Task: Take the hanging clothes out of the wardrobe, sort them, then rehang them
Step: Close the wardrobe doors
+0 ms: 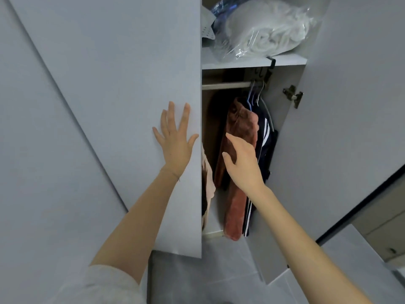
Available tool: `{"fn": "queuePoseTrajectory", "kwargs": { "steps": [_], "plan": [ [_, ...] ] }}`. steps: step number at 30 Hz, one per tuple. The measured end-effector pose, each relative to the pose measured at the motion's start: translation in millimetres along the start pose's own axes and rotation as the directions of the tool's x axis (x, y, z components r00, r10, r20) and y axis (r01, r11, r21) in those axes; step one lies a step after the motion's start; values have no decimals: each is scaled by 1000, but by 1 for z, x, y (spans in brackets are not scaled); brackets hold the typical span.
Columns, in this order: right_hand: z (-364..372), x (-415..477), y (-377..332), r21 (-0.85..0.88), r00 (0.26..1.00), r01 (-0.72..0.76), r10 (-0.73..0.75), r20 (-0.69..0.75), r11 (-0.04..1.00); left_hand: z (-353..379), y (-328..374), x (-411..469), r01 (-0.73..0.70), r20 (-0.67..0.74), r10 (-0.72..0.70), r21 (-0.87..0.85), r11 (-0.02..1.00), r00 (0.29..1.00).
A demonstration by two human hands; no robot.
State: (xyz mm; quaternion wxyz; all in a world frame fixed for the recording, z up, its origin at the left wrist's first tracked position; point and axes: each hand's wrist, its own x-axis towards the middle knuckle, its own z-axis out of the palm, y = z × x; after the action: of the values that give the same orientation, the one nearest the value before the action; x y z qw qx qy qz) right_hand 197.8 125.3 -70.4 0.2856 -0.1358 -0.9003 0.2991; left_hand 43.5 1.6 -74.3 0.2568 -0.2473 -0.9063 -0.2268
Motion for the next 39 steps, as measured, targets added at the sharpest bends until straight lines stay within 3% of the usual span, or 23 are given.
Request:
{"fn": "queuePoseTrajectory", "kwargs": {
  "steps": [3,16,22,27,32,39],
  "plan": [
    [-1,29,24,-7,1000,2,-2,13,1000,22,1,23,27,-21,-25,116,993,999],
    [42,113,79,66,986,11,-22,165,998,86,7,92,186,-127,-162,217,958,979],
    [46,128,87,72,985,23,-35,167,997,92,4,96,185,-105,-164,232,955,981],
    [35,108,86,61,988,26,-35,152,998,76,7,80,129,-44,-124,143,981,991],
    [13,59,81,14,995,16,-17,94,1000,70,21,17,81,103,-81,2,997,991],
    [-29,-37,82,-54,996,-82,83,25,995,50,60,-72,-26,127,49,-177,984,991]
  ]
}}
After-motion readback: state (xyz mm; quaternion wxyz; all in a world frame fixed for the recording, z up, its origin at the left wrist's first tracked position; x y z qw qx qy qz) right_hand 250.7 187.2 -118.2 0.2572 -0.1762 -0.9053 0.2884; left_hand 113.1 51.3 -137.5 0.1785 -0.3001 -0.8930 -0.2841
